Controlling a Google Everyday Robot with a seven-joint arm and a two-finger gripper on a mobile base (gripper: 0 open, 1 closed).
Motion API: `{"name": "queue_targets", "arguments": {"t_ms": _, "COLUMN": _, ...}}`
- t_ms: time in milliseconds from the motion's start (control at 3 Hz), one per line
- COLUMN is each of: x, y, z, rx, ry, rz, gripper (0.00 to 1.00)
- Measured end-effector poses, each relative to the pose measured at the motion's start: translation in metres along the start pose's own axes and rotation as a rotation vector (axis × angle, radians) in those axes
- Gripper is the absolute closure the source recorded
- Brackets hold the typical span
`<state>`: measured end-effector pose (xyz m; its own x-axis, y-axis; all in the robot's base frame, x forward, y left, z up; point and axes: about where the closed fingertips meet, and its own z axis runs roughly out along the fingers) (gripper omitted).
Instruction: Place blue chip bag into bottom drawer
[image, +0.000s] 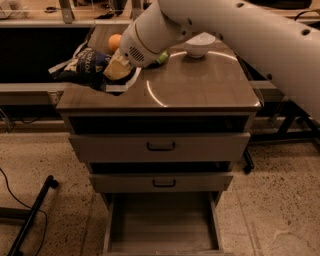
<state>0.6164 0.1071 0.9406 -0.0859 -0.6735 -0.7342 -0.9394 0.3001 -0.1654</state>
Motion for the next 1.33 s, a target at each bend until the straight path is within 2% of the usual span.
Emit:
{"name": "queue_targets", "arguments": {"t_ms": 333, "x": 0.015, "y": 0.013, "z": 0.006, "rx": -0.082, "ry": 0.015, "rz": -0.046, "gripper": 1.00}}
{"name": "queue_targets", "arguments": {"t_ms": 667, "x": 0.052, "y": 0.045, "z": 0.012, "rx": -0.171, "ry": 0.041, "rz": -0.123, "gripper": 1.00}}
{"name": "queue_targets", "arguments": {"t_ms": 1000, "x": 0.093, "y": 0.076, "z": 0.024, "rx": -0.257, "ry": 0.006, "rz": -0.162, "gripper": 1.00}}
{"name": "queue_targets", "arguments": {"t_ms": 1333, "x": 0.142, "y": 0.103, "z": 0.034, "rx": -0.305, "ry": -0.042, "rz": -0.153, "gripper": 1.00}}
